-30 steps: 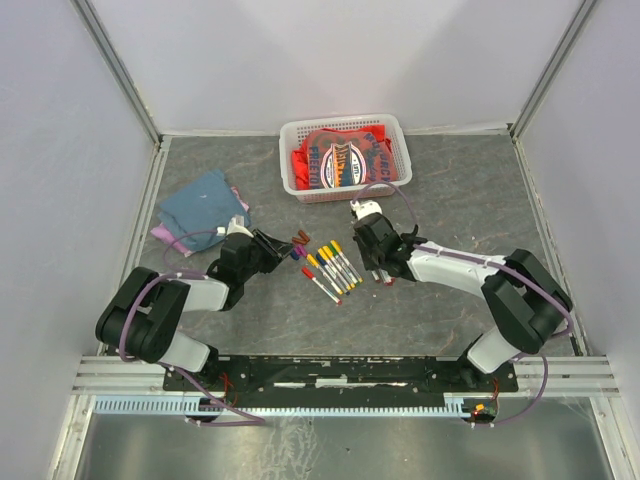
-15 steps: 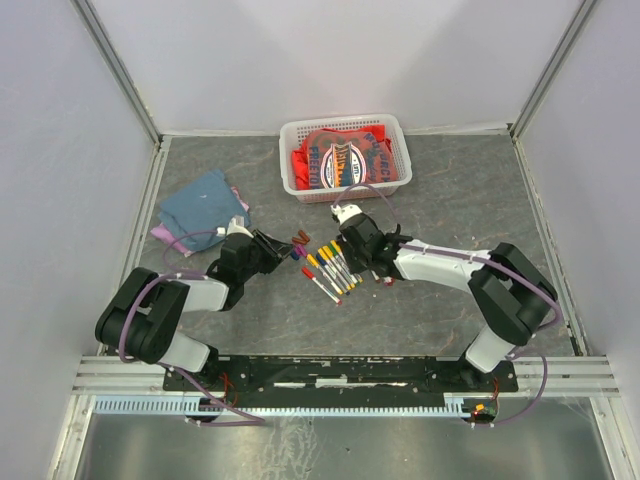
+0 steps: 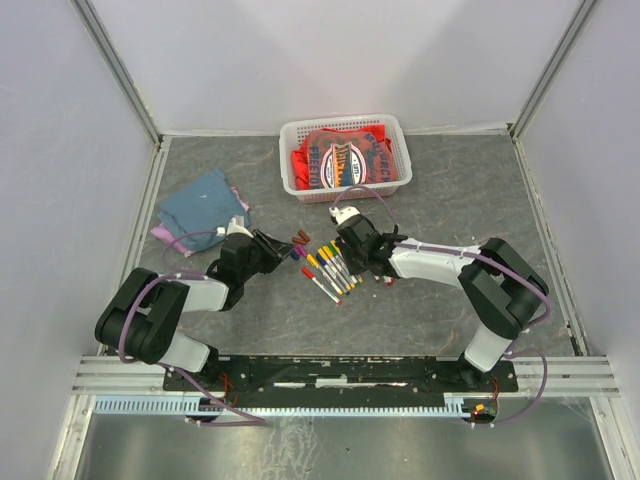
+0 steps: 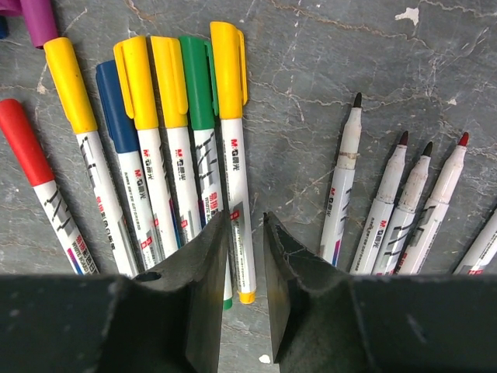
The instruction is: Open the pen caps
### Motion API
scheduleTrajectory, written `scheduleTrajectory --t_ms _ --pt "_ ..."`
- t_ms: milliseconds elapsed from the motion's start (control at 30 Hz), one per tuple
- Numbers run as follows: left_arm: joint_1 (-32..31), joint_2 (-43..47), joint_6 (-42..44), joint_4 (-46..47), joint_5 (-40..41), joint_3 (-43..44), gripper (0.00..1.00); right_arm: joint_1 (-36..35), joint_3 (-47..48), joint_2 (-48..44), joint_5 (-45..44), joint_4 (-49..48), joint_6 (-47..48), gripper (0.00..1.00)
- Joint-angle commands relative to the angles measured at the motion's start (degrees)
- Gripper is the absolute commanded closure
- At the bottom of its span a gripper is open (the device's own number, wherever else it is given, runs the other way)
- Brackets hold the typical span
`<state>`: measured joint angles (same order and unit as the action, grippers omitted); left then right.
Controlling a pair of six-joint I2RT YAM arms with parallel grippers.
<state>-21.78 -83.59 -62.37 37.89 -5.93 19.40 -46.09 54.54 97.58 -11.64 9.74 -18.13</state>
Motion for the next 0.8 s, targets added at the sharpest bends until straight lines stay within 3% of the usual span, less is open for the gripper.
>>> scheduleTrajectory --t_ms 0,633,733,767 --pt "-0.06 0.45 1.17 3.06 0.35 -0.08 0.62 -0.01 2.57 0.71 -0.53 -1.73 0.55 0.68" --pt "-0.62 1.06 0.49 3.51 0.31 0.53 0.62 -0.06 2.72 3.19 -1.1 -1.3 0.16 0.69" --pt "-0.75 1.07 0.3 3.51 -0.12 1.1 0.6 -0.06 2.32 3.19 -0.98 -1.5 -0.06 0.73" --pt "-0.77 1.02 0.29 3.51 -0.3 1.35 0.58 -0.06 2.25 3.23 -0.89 -1.45 -0.15 0.79"
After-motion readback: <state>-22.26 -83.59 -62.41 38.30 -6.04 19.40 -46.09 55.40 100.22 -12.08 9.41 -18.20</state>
